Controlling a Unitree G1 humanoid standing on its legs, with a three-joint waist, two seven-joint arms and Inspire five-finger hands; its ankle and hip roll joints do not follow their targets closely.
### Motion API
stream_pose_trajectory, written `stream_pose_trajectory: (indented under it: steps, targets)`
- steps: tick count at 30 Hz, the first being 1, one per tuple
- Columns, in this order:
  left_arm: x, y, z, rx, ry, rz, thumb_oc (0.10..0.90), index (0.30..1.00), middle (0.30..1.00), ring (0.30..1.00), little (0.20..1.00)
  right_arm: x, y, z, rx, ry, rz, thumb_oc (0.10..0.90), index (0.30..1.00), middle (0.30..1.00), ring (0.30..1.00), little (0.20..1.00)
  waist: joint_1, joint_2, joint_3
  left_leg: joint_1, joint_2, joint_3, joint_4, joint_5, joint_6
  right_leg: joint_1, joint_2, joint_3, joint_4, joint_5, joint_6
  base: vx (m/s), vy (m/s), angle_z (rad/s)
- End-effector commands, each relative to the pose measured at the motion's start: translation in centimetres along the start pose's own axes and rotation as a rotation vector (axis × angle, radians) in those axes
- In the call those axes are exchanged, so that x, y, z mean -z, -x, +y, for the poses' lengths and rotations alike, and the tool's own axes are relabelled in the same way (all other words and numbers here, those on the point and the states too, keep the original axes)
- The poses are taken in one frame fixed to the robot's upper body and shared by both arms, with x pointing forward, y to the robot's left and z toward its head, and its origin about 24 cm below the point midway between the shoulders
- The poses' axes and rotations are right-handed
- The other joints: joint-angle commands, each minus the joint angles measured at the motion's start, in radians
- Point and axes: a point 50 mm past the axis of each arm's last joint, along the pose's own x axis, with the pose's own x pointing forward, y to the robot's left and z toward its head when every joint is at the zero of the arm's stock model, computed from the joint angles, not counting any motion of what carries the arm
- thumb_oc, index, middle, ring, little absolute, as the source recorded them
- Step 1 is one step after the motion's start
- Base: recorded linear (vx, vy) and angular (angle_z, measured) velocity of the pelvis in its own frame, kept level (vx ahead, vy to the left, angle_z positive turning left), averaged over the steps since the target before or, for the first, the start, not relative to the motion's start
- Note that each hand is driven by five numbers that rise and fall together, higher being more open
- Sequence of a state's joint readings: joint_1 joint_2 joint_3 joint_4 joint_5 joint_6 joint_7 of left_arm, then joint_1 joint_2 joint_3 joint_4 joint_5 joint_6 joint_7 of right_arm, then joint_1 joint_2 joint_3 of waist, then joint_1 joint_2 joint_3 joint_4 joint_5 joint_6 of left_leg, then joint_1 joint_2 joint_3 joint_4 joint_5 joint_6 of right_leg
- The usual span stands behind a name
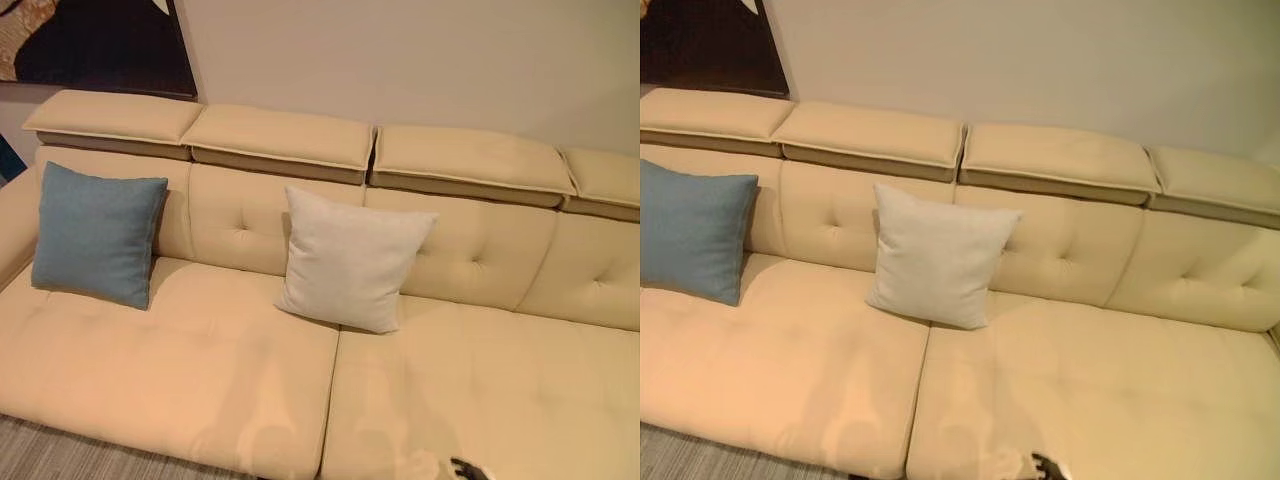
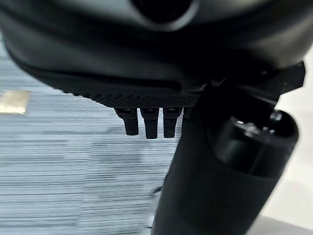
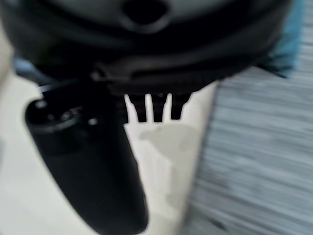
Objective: Pick up all the scattered cushions and arrange them neatly on the sofa.
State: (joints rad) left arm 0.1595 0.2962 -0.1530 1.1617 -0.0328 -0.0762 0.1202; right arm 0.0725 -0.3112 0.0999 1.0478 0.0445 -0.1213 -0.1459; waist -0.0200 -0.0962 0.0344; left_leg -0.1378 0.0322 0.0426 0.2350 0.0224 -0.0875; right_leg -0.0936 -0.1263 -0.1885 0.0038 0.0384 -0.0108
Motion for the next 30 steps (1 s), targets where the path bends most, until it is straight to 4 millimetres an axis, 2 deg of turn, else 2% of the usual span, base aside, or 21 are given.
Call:
stream_pose_trajectory:
  steps: [1, 4, 6, 8, 9, 11, 13, 14, 15, 17, 18, 21, 23, 24, 25, 26, 30]
  targets:
    - [-7.7, -0.7, 0.9, -0.031, 0.055, -0.266, 0.8, 0.9, 0.9, 0.9, 0.9, -3.2, -0.9, -2.6, 0.083, 0.011, -0.109, 0.8, 0.9, 0.9, 0.9, 0.9, -0.037, 0.044, 0.02, 0.134, -0.016, -0.028, -0.056, -0.15, 0.004, 0.007, 0.03, 0.024, -0.042, 0.015, 0.127, -0.09, 0.181, 0.03]
    - [-8.3, -0.7, 0.7, -0.025, 0.049, -0.279, 0.8, 0.9, 0.9, 0.9, 0.9, -2.9, -1.0, -2.7, 0.098, 0.002, -0.079, 0.8, 0.9, 0.9, 0.9, 0.9, -0.046, 0.044, 0.02, 0.152, -0.034, -0.028, -0.118, -0.178, 0.019, -0.03, 0.011, 0.029, -0.029, 0.042, 0.145, -0.15, 0.233, 0.3]
    - [-9.0, -0.8, 0.7, -0.026, 0.035, -0.296, 0.8, 0.9, 0.9, 0.9, 0.9, -2.6, -1.1, -2.1, 0.089, 0.007, -0.047, 0.8, 0.9, 0.9, 0.9, 0.9, -0.048, 0.035, 0.032, 0.143, -0.048, -0.03, -0.132, -0.175, 0.028, -0.059, -0.005, 0.035, -0.027, 0.075, 0.163, -0.14, 0.135, -0.24]
    - [-9.0, -0.8, 0.7, -0.027, 0.035, -0.297, 0.8, 0.9, 0.9, 0.9, 0.9, -2.6, -1.1, -2.1, 0.089, 0.007, -0.047, 0.8, 0.9, 0.9, 0.9, 0.9, -0.048, 0.035, 0.031, 0.143, -0.048, -0.03, -0.132, -0.174, 0.028, -0.06, -0.005, 0.035, -0.027, 0.075, 0.164, -0.13, 0.106, -0.18]
    - [-9.7, -0.8, 0.7, -0.028, 0.028, -0.31, 0.8, 0.9, 0.9, 0.9, 0.9, -2.3, -1.1, -1.1, 0.07, 0.025, -0.021, 0.8, 0.9, 0.9, 0.9, 0.9, -0.043, 0.02, 0.046, 0.132, -0.073, -0.038, -0.163, -0.167, 0.046, -0.099, -0.024, 0.045, -0.044, 0.12, 0.192, -0.28, 0.203, -0.12]
    - [-9.8, -0.9, 1.2, -0.045, 0.019, -0.308, 0.8, 0.9, 0.9, 0.9, 0.9, -2.3, -1.2, -0.6, 0.061, 0.023, -0.006, 0.8, 0.9, 0.9, 0.9, 0.9, -0.04, 0.012, 0.063, 0.116, -0.076, -0.022, -0.166, -0.156, 0.054, -0.133, -0.036, 0.043, -0.04, 0.143, 0.212, -0.3, 0.16, -0.52]
    - [-10.0, -0.9, 1.7, -0.055, -0.007, -0.308, 0.8, 0.9, 0.9, 0.9, 0.9, -2.4, -1.2, -0.3, 0.051, 0.025, -0.002, 0.8, 0.9, 0.9, 0.9, 0.9, -0.035, 0.012, 0.079, 0.093, -0.069, -0.009, -0.161, -0.14, 0.063, -0.144, -0.035, 0.036, -0.001, 0.11, 0.212, -0.3, 0.092, -0.66]
    - [-9.7, -1.0, 1.8, -0.055, -0.025, -0.295, 0.8, 0.9, 0.9, 0.9, 0.9, -1.5, -1.0, 0.0, 0.04, 0.034, 0.027, 0.8, 0.9, 0.9, 0.9, 0.9, -0.027, 0.017, 0.084, 0.085, -0.065, 0.005, -0.169, -0.127, 0.075, -0.122, -0.028, 0.038, 0.067, 0.072, 0.194, -0.25, 0.086, -0.43]
    - [-9.8, -1.0, 1.8, -0.056, -0.025, -0.295, 0.8, 0.9, 0.9, 0.9, 0.9, -1.5, -1.0, 0.0, 0.04, 0.034, 0.026, 0.8, 0.9, 0.9, 0.9, 0.9, -0.028, 0.015, 0.082, 0.082, -0.067, 0.005, -0.17, -0.124, 0.076, -0.125, -0.03, 0.038, 0.067, 0.073, 0.194, -0.22, 0.086, -0.43]
    - [-9.4, -1.0, 1.8, -0.05, -0.044, -0.28, 0.8, 0.9, 0.9, 0.9, 0.9, -0.7, -0.8, 0.1, 0.034, 0.029, 0.052, 0.8, 0.9, 0.9, 0.9, 0.9, -0.019, 0.024, 0.072, 0.076, -0.057, 0.015, -0.185, -0.107, 0.085, -0.098, -0.021, 0.031, 0.135, 0.027, 0.179, -0.17, 0.047, -0.36]
    - [-9.1, -1.0, 1.8, -0.047, -0.059, -0.271, 0.8, 0.9, 0.9, 0.9, 0.9, 0.1, -0.6, 0.3, 0.025, 0.028, 0.081, 0.8, 0.9, 0.9, 0.9, 0.9, -0.006, 0.029, 0.063, 0.072, -0.048, 0.028, -0.194, -0.096, 0.091, -0.058, -0.011, 0.03, 0.183, -0.021, 0.171, -0.15, 0.023, -0.25]
    - [-9.0, -1.1, 1.9, -0.047, -0.062, -0.265, 0.8, 0.9, 0.9, 0.9, 0.9, 0.7, -0.4, 0.6, 0.014, 0.028, 0.103, 0.8, 0.9, 0.9, 0.9, 0.9, 0.005, 0.028, 0.042, 0.05, -0.043, 0.042, -0.195, -0.082, 0.092, -0.02, -0.003, 0.027, 0.202, -0.045, 0.168, -0.15, -0.025, -0.37]
    - [-9.0, -1.1, 2.0, -0.048, -0.059, -0.265, 0.8, 0.9, 0.9, 0.9, 0.9, 0.8, -0.4, 0.7, 0.014, 0.027, 0.107, 0.8, 0.9, 0.9, 0.9, 0.9, 0.012, 0.024, 0.037, 0.041, -0.042, 0.053, -0.192, -0.079, 0.09, 0.005, -0.004, 0.02, 0.19, -0.053, 0.171, -0.18, -0.052, -0.2]
    - [-9.2, -1.0, 2.0, -0.051, -0.05, -0.279, 0.8, 0.9, 0.9, 0.9, 0.9, 0.8, -0.4, 0.8, 0.011, 0.03, 0.109, 0.8, 0.9, 0.9, 0.9, 0.9, 0.042, 0.01, 0.027, 0.004, -0.036, 0.095, -0.181, -0.06, 0.079, 0.066, -0.016, -0.019, 0.13, -0.054, 0.175, -0.21, -0.095, -0.36]
    - [-9.4, -1.0, 2.0, -0.052, -0.044, -0.286, 0.8, 0.9, 0.9, 0.9, 0.9, 0.6, -0.4, 0.9, 0.014, 0.03, 0.105, 0.8, 0.9, 0.9, 0.9, 0.9, 0.049, 0.006, 0.019, -0.004, -0.032, 0.105, -0.183, -0.052, 0.072, 0.079, -0.011, -0.028, 0.085, -0.069, 0.177, -0.27, -0.191, -0.7]
    - [-9.4, -1.0, 1.8, -0.051, -0.038, -0.285, 0.8, 0.9, 0.9, 0.9, 0.9, 0.4, -0.5, 0.9, 0.017, 0.021, 0.098, 0.8, 0.9, 0.9, 0.9, 0.9, 0.045, 0.004, 0.014, -0.008, -0.019, 0.112, -0.185, -0.036, 0.061, 0.087, 0.005, -0.012, 0.036, -0.079, 0.17, -0.1, -0.141, -0.69]
    - [-9.9, -1.0, 1.6, -0.048, -0.026, -0.293, 0.8, 0.9, 0.9, 0.9, 0.9, -0.2, -0.7, 0.4, 0.034, 0.011, 0.082, 0.8, 0.9, 0.9, 0.9, 0.9, 0.033, 0.01, 0.025, -0.017, 0.0, 0.115, -0.175, -0.018, 0.043, 0.086, 0.03, 0.009, 0.0, -0.079, 0.152, -0.1, -0.119, -0.23]
